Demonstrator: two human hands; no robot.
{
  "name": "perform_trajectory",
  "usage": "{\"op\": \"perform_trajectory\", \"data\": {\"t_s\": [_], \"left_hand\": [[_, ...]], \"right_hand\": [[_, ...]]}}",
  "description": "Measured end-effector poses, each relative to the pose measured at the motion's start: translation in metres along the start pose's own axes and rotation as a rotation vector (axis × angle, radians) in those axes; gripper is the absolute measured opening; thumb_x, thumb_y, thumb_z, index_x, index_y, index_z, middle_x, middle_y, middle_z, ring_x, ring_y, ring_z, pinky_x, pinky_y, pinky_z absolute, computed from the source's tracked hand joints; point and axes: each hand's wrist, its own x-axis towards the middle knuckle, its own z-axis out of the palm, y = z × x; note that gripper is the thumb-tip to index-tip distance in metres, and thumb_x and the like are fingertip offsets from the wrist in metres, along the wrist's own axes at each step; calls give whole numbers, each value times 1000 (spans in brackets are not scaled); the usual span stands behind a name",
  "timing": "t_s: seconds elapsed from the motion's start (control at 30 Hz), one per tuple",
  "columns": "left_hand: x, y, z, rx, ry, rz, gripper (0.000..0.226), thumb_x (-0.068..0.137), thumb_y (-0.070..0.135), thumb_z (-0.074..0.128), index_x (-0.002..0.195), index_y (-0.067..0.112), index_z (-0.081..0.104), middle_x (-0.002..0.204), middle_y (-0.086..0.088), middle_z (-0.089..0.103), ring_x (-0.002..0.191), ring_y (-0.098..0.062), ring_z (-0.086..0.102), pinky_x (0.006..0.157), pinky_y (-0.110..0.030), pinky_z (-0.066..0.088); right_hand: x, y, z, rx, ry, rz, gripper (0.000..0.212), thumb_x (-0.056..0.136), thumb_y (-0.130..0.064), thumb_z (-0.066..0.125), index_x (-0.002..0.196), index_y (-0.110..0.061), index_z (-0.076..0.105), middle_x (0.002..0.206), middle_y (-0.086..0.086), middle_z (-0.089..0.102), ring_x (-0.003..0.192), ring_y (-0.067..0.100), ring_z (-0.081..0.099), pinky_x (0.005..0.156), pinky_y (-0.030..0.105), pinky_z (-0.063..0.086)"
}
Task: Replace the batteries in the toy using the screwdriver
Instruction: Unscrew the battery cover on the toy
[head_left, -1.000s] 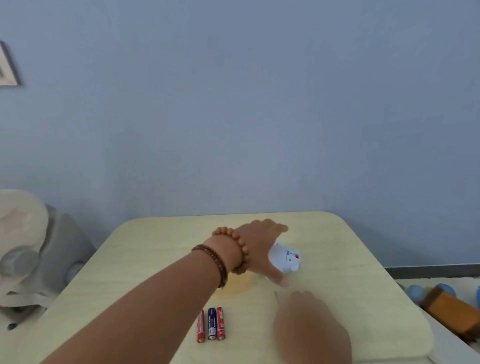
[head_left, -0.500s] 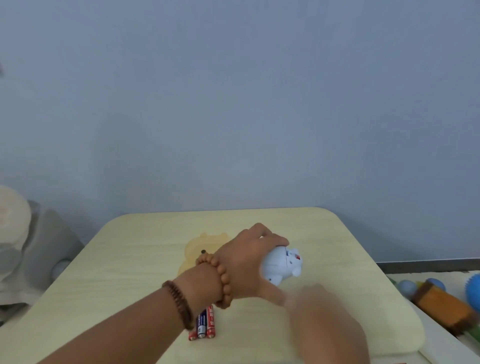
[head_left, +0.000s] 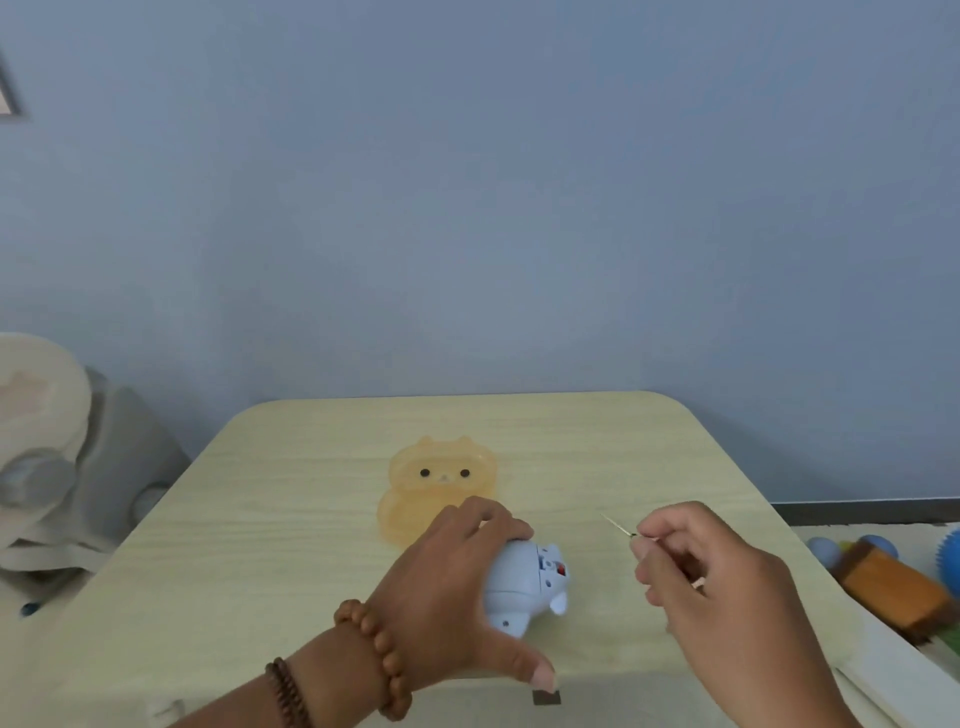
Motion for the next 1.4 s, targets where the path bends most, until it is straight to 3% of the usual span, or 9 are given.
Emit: {"op": "perform_trajectory", "data": {"t_s": [0.17,0.27,0.33,0.67,0.87,1.03,1.2,1.33,1.4], "left_hand": [[0,3,3,-6,5,-11,104,46,82,76,134,36,43,128,23,34,116,-3,41,96,-28,48],[0,4,3,8,2,-17,103,48,79,77,135,35,43,128,22,33,116,-4,41,96,-28,47],[0,4,4,22,0,-13,101,49,78,77,135,36,43,128,21,32,115,-5,41,95,-29,48],[-2,4,4,43,14,-5,98,50,75,78,133,34,45,127,20,32,111,-6,41,90,-26,48],[0,3,4,71,25,-9,98,49,74,78,132,33,46,126,18,34,109,-7,42,89,-27,49],[1,1,6,51,24,-6,97,49,72,80,130,29,47,124,15,36,108,-9,41,88,-26,48],[2,1,5,47,10,-5,95,50,71,80,128,30,46,125,15,34,108,-9,39,87,-23,46],[3,2,5,49,1,-10,96,51,71,81,130,30,45,126,14,34,109,-10,39,90,-25,47],[3,2,5,22,-2,-30,97,52,70,81,132,30,44,126,15,33,111,-9,38,91,-24,47]], "right_hand": [[4,-16,-10,165,-130,-135,26,84,-8,75,79,-33,76,79,-12,71,70,12,65,55,35,59],[13,-19,-12,-40,-236,-329,24,93,-14,67,84,-36,67,87,-14,65,77,12,61,60,18,49],[17,-18,-10,-153,-296,-393,21,96,-18,63,86,-36,62,89,-16,60,78,12,58,64,21,46],[25,-16,-6,-204,-386,-414,18,99,-19,59,90,-34,63,94,-22,57,82,11,58,67,23,47],[28,-24,-7,-237,-463,-398,18,100,-20,57,90,-34,61,94,-17,56,79,13,54,65,25,46],[42,-54,-10,-563,-588,-370,17,104,-38,44,89,-34,50,92,-18,54,83,7,53,72,28,47],[49,-71,-5,-845,-617,-429,45,103,-57,31,93,-20,55,96,-4,62,88,23,62,71,38,47],[51,-72,-14,-744,-750,-325,24,103,-49,36,109,-28,47,94,-9,60,89,18,61,80,38,52],[53,-72,-17,-748,-769,-326,10,104,-39,39,104,-30,44,88,-10,57,83,18,59,73,36,51]]}}
